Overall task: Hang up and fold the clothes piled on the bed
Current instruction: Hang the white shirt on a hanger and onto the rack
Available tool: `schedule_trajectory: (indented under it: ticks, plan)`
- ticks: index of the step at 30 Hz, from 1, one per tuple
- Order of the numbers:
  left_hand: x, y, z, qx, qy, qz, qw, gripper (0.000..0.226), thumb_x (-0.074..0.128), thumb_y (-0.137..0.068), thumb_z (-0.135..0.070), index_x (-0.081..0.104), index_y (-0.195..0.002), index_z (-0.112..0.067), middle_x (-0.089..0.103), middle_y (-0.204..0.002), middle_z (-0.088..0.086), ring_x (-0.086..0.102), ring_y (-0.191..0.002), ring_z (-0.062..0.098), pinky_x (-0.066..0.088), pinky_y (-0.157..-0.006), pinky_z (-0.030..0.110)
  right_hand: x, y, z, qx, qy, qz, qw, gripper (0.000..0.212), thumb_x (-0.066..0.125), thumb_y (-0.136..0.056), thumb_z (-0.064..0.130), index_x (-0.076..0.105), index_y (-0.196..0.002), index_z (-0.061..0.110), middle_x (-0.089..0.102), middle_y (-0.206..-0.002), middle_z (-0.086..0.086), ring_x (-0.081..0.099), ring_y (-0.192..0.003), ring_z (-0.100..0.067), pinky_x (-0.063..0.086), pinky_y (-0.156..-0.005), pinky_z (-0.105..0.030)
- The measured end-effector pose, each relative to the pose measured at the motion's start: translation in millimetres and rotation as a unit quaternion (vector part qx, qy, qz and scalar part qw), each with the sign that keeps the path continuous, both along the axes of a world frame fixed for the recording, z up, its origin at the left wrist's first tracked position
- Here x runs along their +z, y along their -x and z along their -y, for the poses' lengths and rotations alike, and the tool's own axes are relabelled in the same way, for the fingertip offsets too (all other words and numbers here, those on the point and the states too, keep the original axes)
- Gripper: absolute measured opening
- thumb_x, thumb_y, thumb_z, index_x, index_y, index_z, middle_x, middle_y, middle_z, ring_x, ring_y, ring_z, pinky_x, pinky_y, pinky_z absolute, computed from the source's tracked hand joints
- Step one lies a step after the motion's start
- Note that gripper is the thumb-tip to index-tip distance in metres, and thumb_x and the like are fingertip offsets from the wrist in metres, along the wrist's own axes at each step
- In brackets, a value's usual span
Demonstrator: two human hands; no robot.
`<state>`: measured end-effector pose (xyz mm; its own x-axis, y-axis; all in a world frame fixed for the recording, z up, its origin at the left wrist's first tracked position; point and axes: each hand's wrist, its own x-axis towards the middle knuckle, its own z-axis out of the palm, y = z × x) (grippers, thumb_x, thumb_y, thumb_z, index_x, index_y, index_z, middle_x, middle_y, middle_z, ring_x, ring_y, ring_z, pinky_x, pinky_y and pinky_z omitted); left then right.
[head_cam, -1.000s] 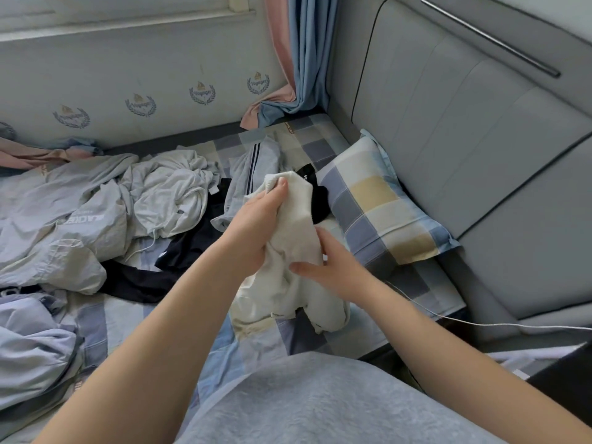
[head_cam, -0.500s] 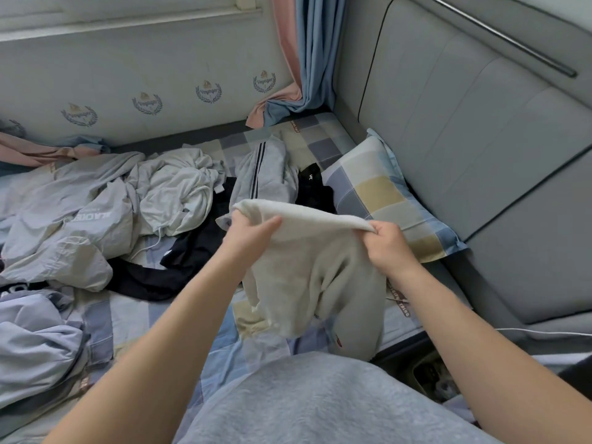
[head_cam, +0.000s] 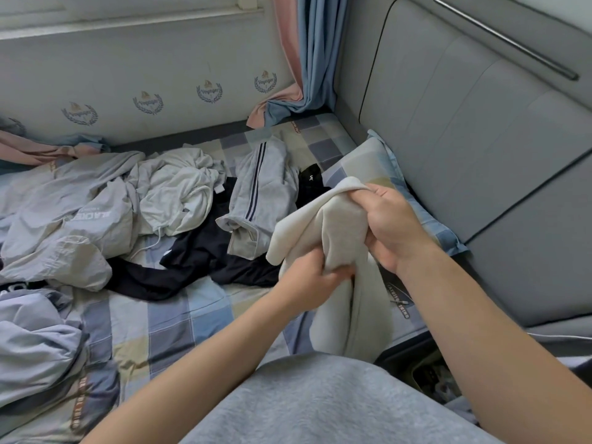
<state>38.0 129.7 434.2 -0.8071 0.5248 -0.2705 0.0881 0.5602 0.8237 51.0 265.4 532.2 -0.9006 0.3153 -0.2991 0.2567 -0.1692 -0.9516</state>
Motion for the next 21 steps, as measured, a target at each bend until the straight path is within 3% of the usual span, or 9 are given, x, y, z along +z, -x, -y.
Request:
schedule_trajectory:
  ticks: [1,5,9,11,14,16,17,19,21]
  plan:
    - [-0.3,3.2,1.3,0.021,-0.005,-0.019,1.0,0.02,0.063,-0.091,-0.051,0.062,-0.092,-0.032,0.066,-0.084,-0.015,0.061,-0.082,0.01,0.045,-0.064,0.022,-0.1,0.4,0.6,-0.003,0.009,-0.003,1.0,0.019,0.054,-0.101,0.015,0.069,-0.101,0.003,0.066,-0.09,-0.014,0.063,-0.083,-0.023,0.052,-0.068,-0.035]
    - [0.3,24.6,17.7,0.098,-0.032,-0.05,0.993,0.027,0.055,-0.101,-0.034,0.064,-0.081,-0.018,0.065,-0.076,-0.001,0.056,-0.073,0.017,0.042,-0.063,0.034,-7.5,-0.9,-2.1,-0.025,0.037,-0.034,0.998,0.013,0.055,-0.101,0.01,0.063,-0.11,0.014,0.071,-0.101,-0.005,0.069,-0.09,-0.017,0.058,-0.078,-0.033]
    - [16.4,43.4,36.8,0.237,-0.101,-0.029,0.966,0.03,0.055,-0.101,-0.034,0.065,-0.073,-0.028,0.064,-0.068,-0.017,0.056,-0.068,0.001,0.044,-0.062,0.027,-26.3,-9.5,-4.3,0.025,-0.1,-0.003,0.995,0.018,0.064,-0.096,0.015,0.06,-0.112,0.023,0.068,-0.116,0.001,0.066,-0.107,-0.016,0.054,-0.092,-0.038]
    - [25.6,48.3,41.1,0.294,-0.149,0.027,0.944,0.026,0.056,-0.099,-0.039,0.068,-0.08,-0.026,0.069,-0.079,-0.007,0.066,-0.08,0.013,0.056,-0.073,0.041,-41.0,-16.2,2.7,0.119,-0.139,0.047,0.982,0.018,0.067,-0.095,0.021,0.061,-0.112,0.019,0.069,-0.112,-0.002,0.067,-0.105,-0.023,0.055,-0.09,-0.039]
    - [42.9,49.1,40.0,0.323,-0.22,0.077,0.917,0.027,0.059,-0.099,-0.039,0.069,-0.087,-0.017,0.074,-0.08,0.003,0.073,-0.086,0.024,0.059,-0.085,0.052,-71.1,-27.1,23.5,0.27,-0.168,0.128,0.94,0.055,0.077,-0.085,0.041,0.053,-0.131,0.022,0.062,-0.128,0.002,0.059,-0.117,-0.015,0.051,-0.098,-0.035]
    - [54.3,46.5,36.0,0.312,-0.247,0.085,0.913,0.026,0.059,-0.099,-0.038,0.068,-0.088,-0.016,0.075,-0.073,-0.002,0.075,-0.079,0.019,0.061,-0.081,0.05,-90.2,-32.5,42.0,0.301,-0.191,0.142,0.923,0.091,0.08,-0.073,0.054,0.035,-0.148,0.028,0.051,-0.142,0.008,0.049,-0.129,-0.012,0.044,-0.107,-0.038]
    - [59.7,45.0,34.3,0.307,-0.255,0.089,0.913,0.026,0.059,-0.099,-0.038,0.068,-0.088,-0.015,0.075,-0.071,-0.003,0.075,-0.076,0.017,0.062,-0.079,0.048,-100.0,-34.0,50.1,0.291,-0.209,0.134,0.924,0.097,0.079,-0.07,0.056,0.031,-0.149,0.028,0.048,-0.144,0.008,0.047,-0.131,-0.013,0.043,-0.108,-0.04]
    - [66.7,43.6,33.3,0.306,-0.27,0.1,0.908,0.025,0.06,-0.1,-0.036,0.067,-0.09,-0.014,0.075,-0.072,-0.002,0.075,-0.076,0.017,0.063,-0.076,0.047,-114.8,-31.9,56.4,0.24,-0.252,0.113,0.931,0.076,0.073,-0.079,0.05,0.04,-0.142,0.024,0.055,-0.136,0.002,0.053,-0.125,-0.02,0.046,-0.102,-0.041]
    - [70.1,46.1,36.9,0.318,-0.284,0.106,0.898,0.023,0.06,-0.1,-0.034,0.066,-0.091,-0.014,0.074,-0.083,0.005,0.074,-0.085,0.022,0.062,-0.078,0.048,-119.4,-23.0,44.4,0.189,-0.317,0.102,0.924,0.034,0.062,-0.094,0.036,0.059,-0.122,0.017,0.067,-0.113,-0.005,0.061,-0.109,-0.029,0.047,-0.084,-0.035]
